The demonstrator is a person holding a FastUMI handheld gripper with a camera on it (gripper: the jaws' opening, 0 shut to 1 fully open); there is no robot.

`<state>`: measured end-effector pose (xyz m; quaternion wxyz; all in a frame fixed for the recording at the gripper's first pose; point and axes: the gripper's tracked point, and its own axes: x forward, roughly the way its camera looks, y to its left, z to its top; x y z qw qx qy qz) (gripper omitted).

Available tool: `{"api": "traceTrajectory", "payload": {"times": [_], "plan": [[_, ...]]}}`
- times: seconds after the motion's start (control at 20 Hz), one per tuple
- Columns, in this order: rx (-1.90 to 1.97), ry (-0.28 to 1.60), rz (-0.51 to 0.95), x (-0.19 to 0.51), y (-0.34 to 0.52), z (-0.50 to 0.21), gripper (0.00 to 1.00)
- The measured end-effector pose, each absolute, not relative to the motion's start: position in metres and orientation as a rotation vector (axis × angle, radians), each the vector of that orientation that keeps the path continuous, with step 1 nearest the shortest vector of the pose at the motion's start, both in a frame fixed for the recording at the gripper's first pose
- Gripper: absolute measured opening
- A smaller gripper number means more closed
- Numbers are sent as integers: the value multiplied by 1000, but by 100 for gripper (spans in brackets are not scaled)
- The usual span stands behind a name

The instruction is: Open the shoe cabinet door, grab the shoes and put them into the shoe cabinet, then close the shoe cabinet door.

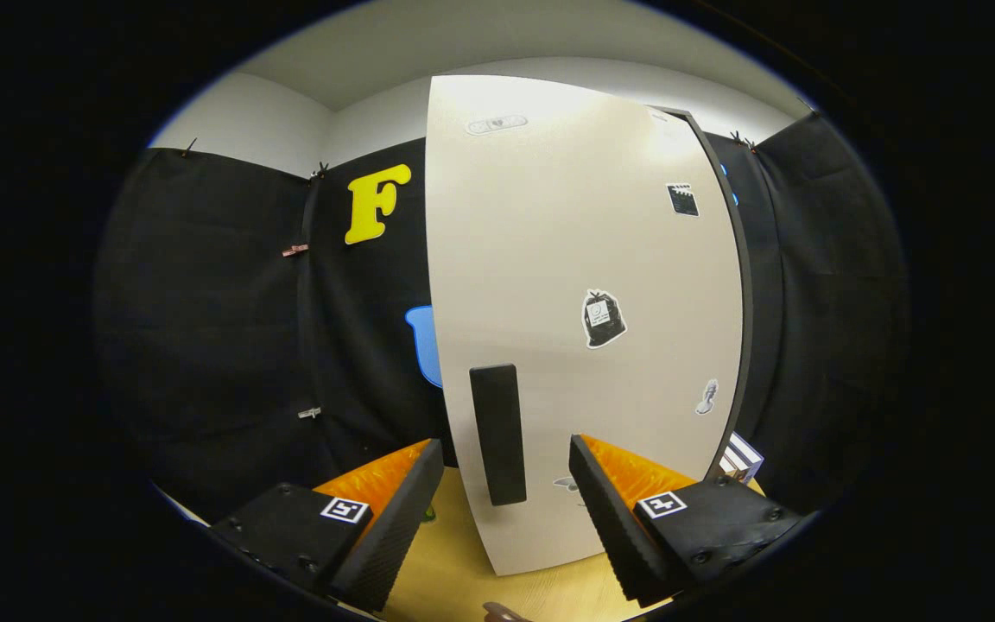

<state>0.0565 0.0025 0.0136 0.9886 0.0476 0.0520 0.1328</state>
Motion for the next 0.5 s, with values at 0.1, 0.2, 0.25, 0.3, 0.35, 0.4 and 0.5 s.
{"api": "traceTrajectory", "payload": {"times": [0.1, 0.2, 0.25, 0.3, 0.35, 0.4, 0.5], "plan": [[93, 104, 263, 57, 4, 13, 97], [87, 105, 258, 62, 5, 13, 97], [85, 105, 256, 65, 6, 14, 97], [83, 106, 253, 68, 6, 14, 97], [80, 108, 249, 70, 5, 13, 97], [78, 110, 246, 71, 5, 12, 97], [74, 113, 242, 72, 5, 12, 97]]}}
